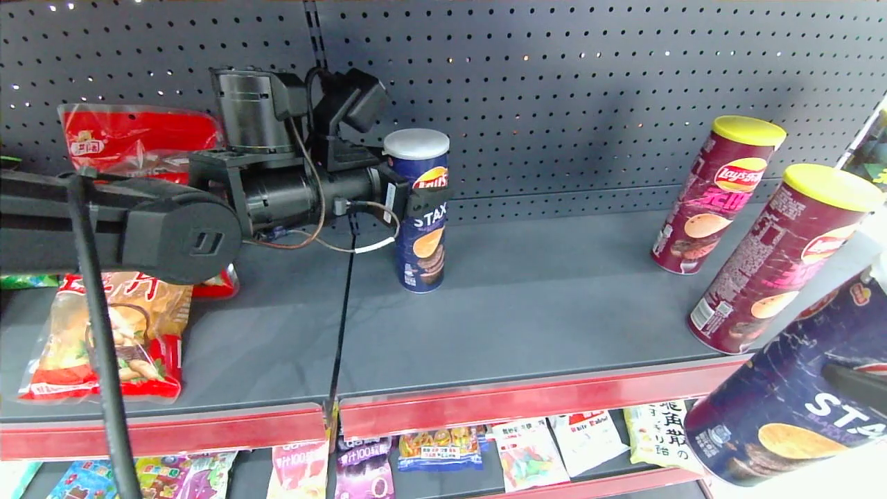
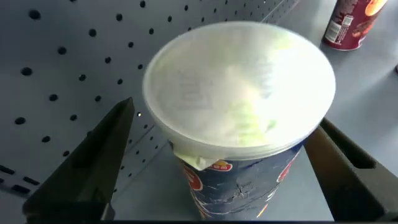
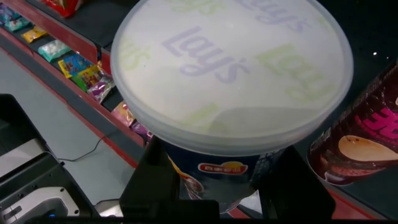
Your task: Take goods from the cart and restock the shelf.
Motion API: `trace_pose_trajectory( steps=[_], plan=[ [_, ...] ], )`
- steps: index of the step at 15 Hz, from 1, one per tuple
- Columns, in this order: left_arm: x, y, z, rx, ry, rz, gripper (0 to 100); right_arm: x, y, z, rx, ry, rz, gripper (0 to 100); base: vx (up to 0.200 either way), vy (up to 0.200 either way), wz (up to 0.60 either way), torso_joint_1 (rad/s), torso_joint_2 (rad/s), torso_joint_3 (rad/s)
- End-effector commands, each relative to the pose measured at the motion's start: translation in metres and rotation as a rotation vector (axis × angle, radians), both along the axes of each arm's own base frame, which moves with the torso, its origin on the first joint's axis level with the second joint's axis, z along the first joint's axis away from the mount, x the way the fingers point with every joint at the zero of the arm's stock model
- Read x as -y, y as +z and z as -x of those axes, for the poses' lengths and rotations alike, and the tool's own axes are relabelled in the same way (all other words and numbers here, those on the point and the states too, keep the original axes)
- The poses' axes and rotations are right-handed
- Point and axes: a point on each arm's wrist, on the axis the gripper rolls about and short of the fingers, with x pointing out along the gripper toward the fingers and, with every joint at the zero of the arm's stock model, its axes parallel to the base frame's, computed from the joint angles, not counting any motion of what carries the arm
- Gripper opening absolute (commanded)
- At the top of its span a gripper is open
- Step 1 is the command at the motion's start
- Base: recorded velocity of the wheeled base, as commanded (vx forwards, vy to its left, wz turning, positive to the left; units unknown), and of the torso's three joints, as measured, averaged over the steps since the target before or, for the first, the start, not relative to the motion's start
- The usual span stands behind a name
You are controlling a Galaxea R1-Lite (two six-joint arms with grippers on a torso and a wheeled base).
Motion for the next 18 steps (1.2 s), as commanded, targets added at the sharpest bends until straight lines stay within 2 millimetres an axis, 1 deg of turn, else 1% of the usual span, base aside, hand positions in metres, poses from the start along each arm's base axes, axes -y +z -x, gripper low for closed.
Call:
trace_pose_trajectory(
  steps=[1, 5, 7, 9, 11, 13, 15, 16, 18],
  plan=[
    [0.000, 0.000, -0.001, -0.001, -0.002, 0.001, 0, 0.000, 0.000, -0.001, -0.003, 0.000, 0.001, 0, 0.000, 0.000, 0.00, 0.000, 0.00, 0.000],
    [0.000, -0.002, 0.002, -0.016, -0.024, 0.004, 0, 0.000, 0.000, -0.001, -0.003, 0.000, 0.001, 0, 0.000, 0.000, 0.00, 0.000, 0.00, 0.000],
    [-0.002, -0.001, 0.006, -0.019, -0.065, 0.009, 0, 0.000, -0.002, -0.001, -0.009, 0.000, 0.001, 0, 0.000, 0.000, 0.00, 0.000, 0.00, 0.000],
    [-0.005, 0.010, 0.016, -0.002, -0.134, 0.026, 0, 0.000, -0.002, -0.001, -0.009, 0.000, 0.001, 0, 0.000, 0.000, 0.00, 0.000, 0.00, 0.000],
    [-0.011, 0.016, 0.029, -0.007, -0.214, 0.044, 0, 0.000, -0.002, -0.001, -0.009, 0.000, 0.001, 0, 0.000, 0.000, 0.00, 0.000, 0.00, 0.000],
    [-0.016, 0.014, 0.042, -0.024, -0.267, 0.042, 0, 0.000, -0.002, -0.001, -0.009, 0.000, 0.003, 0, 0.000, 0.000, 0.00, 0.000, 0.00, 0.000],
    [-0.020, 0.004, 0.067, -0.064, -0.352, 0.030, 0, -0.001, -0.001, -0.004, -0.016, 0.001, 0.003, 0, 0.000, 0.000, 0.00, 0.000, 0.00, 0.000],
    [-0.022, -0.003, 0.075, -0.091, -0.386, 0.025, 0, -0.001, -0.001, -0.004, -0.016, 0.003, 0.003, 0, 0.000, 0.000, 0.00, 0.000, 0.00, 0.000],
    [-0.025, -0.012, 0.082, -0.118, -0.408, 0.018, 0, -0.002, -0.001, -0.005, -0.021, 0.003, 0.005, 0, 0.000, 0.000, 0.00, 0.000, 0.00, 0.000]
  ],
)
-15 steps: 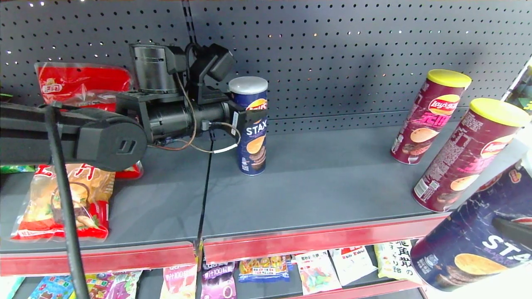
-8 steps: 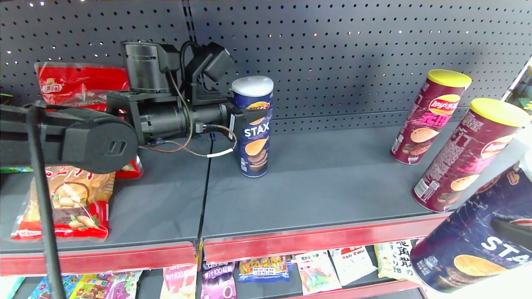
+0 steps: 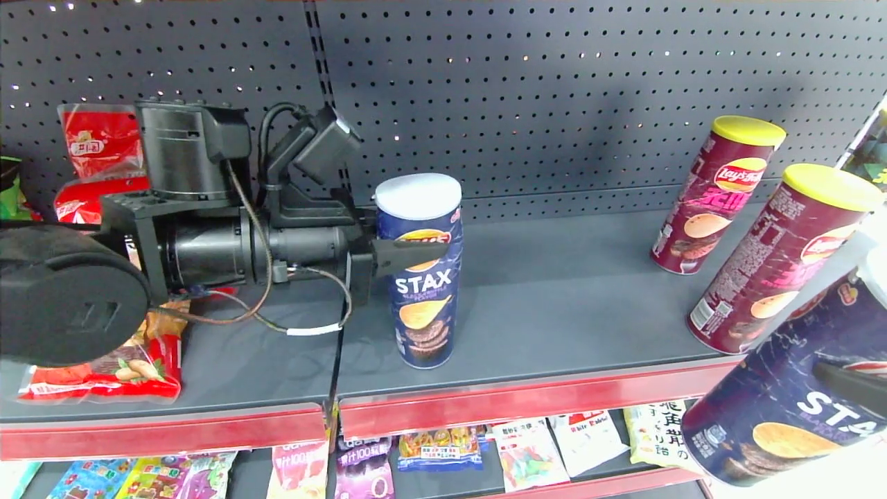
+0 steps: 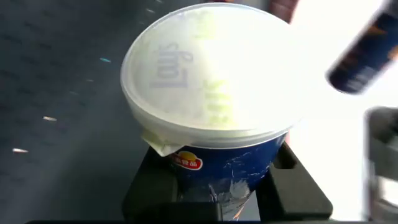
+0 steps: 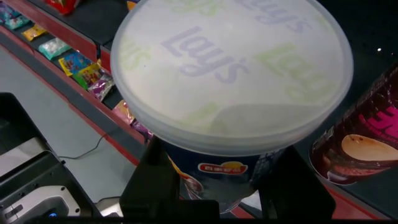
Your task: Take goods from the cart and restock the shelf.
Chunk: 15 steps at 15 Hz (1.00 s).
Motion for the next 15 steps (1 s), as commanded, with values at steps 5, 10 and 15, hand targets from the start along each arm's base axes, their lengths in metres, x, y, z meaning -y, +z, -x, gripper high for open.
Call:
trace_pose_trajectory(
  steps=[5, 10, 15],
  plan=[
    [-0.002, 0.001, 0.015, -0.006, -0.054, 0.006, 0, -0.001, -0.001, -0.003, -0.010, 0.001, 0.003, 0, 0.000, 0.000, 0.00, 0.000, 0.00, 0.000],
    [-0.004, -0.009, 0.018, -0.038, -0.060, -0.010, 0, -0.001, 0.000, -0.003, -0.009, 0.001, 0.003, 0, 0.000, 0.000, 0.00, 0.000, 0.00, 0.000],
    [-0.004, -0.013, 0.018, -0.049, -0.060, -0.015, 100, -0.002, 0.002, -0.007, -0.012, 0.003, 0.005, 0, 0.000, 0.000, 0.00, 0.000, 0.00, 0.000]
  ],
)
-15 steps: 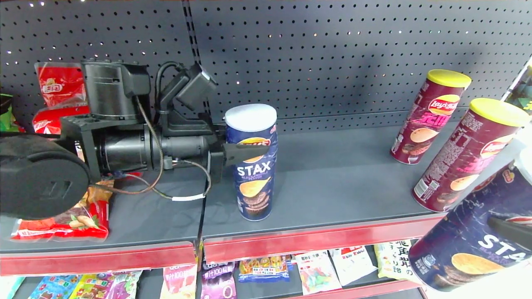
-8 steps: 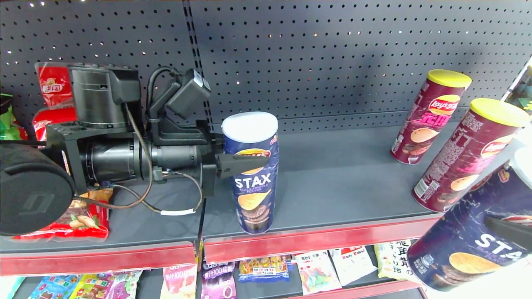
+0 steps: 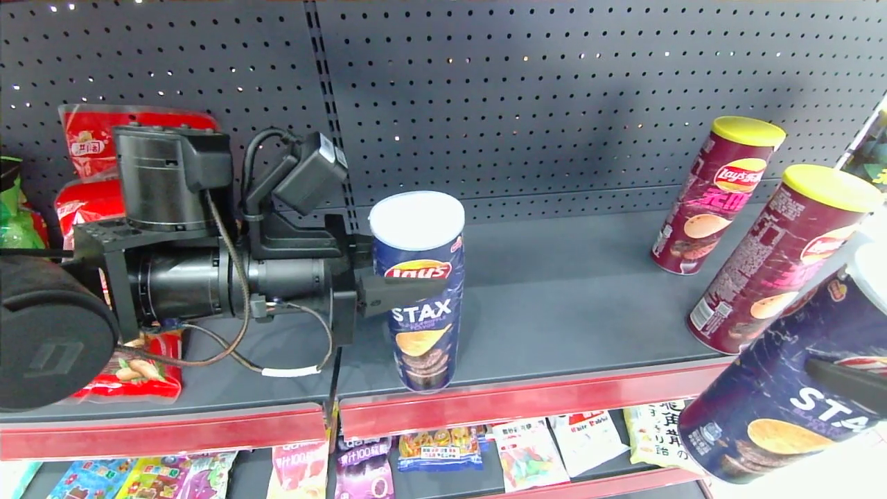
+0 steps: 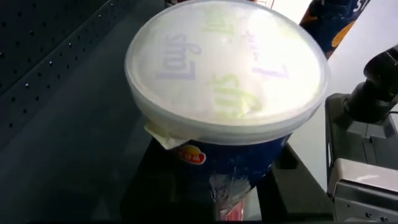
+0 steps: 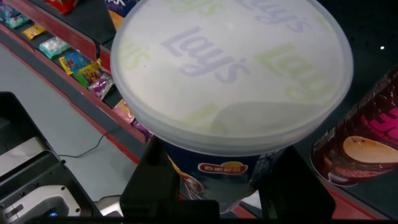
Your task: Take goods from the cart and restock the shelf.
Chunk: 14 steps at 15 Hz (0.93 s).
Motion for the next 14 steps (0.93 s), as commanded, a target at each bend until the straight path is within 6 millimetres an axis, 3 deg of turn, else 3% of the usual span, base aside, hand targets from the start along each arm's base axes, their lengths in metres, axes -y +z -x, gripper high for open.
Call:
trace_pose_trajectory(
  steps=[1, 4, 7, 10, 13, 14],
  plan=[
    [0.000, 0.000, -0.001, 0.003, 0.006, 0.003, 100, -0.002, 0.003, -0.005, -0.002, 0.002, 0.003, 0, 0.000, 0.000, 0.00, 0.000, 0.00, 0.000],
    [-0.003, 0.001, 0.003, 0.008, 0.017, 0.000, 100, -0.008, 0.014, -0.023, -0.013, 0.009, 0.012, 0, 0.000, 0.000, 0.00, 0.000, 0.00, 0.000],
    [-0.013, -0.002, 0.019, 0.002, 0.052, -0.011, 100, -0.016, 0.024, -0.043, -0.020, 0.024, 0.022, 0, 0.000, 0.000, 0.00, 0.000, 0.00, 0.000],
    [-0.045, -0.009, 0.051, -0.013, 0.141, -0.023, 100, -0.043, 0.040, -0.092, 0.008, 0.083, 0.013, 0, 0.000, 0.000, 0.00, 0.000, 0.00, 0.000],
    [-0.062, -0.010, 0.072, -0.025, 0.218, -0.009, 100, -0.069, 0.044, -0.130, 0.041, 0.126, 0.001, 0, 0.000, 0.000, 0.00, 0.000, 0.00, 0.000],
    [-0.069, -0.013, 0.086, -0.041, 0.270, 0.002, 100, -0.087, 0.045, -0.148, 0.049, 0.161, -0.002, 0, 0.000, 0.000, 0.00, 0.000, 0.00, 0.000]
  ],
)
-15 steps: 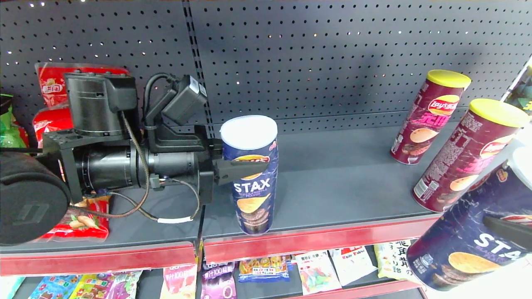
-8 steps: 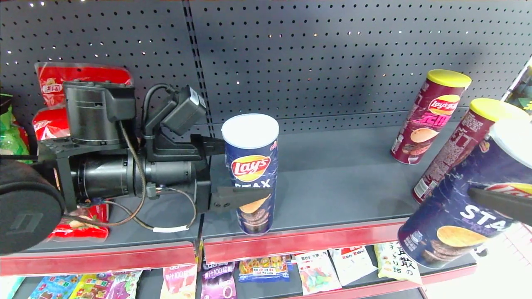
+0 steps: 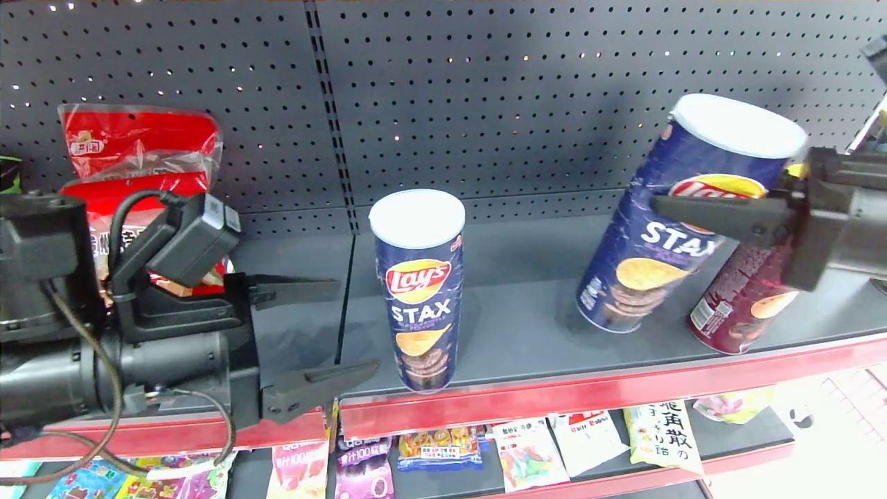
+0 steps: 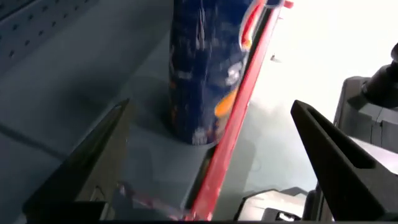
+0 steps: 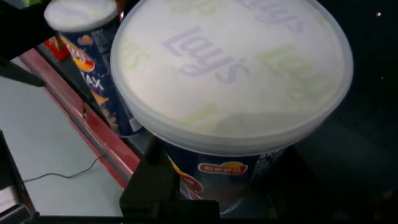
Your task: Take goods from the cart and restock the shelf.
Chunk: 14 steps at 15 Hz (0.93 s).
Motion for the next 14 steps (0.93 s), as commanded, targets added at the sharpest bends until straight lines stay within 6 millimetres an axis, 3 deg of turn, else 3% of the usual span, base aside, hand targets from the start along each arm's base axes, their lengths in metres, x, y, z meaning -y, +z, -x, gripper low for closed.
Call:
trace_pose_trajectory(
  steps=[1, 4, 7, 10, 14],
  plan=[
    [-0.017, 0.001, 0.031, 0.017, 0.064, 0.031, 100, -0.041, -0.006, -0.048, -0.024, 0.067, 0.012, 0, 0.000, 0.000, 0.00, 0.000, 0.00, 0.000],
    [-0.028, -0.001, 0.055, 0.001, 0.081, 0.074, 100, -0.075, -0.001, -0.093, -0.002, 0.117, -0.002, 0, 0.000, 0.000, 0.00, 0.000, 0.00, 0.000],
    [-0.030, 0.000, 0.056, 0.001, 0.122, 0.082, 100, -0.105, -0.006, -0.119, 0.005, 0.162, -0.004, 0, 0.000, 0.000, 0.00, 0.000, 0.00, 0.000],
    [-0.030, -0.001, 0.057, -0.014, 0.130, 0.088, 100, -0.129, -0.018, -0.130, 0.005, 0.201, 0.019, 0, 0.000, 0.000, 0.00, 0.000, 0.00, 0.000],
    [-0.032, -0.003, 0.060, -0.010, 0.147, 0.087, 100, -0.139, -0.030, -0.135, 0.004, 0.222, 0.047, 0, 0.000, 0.000, 0.00, 0.000, 0.00, 0.000]
  ],
)
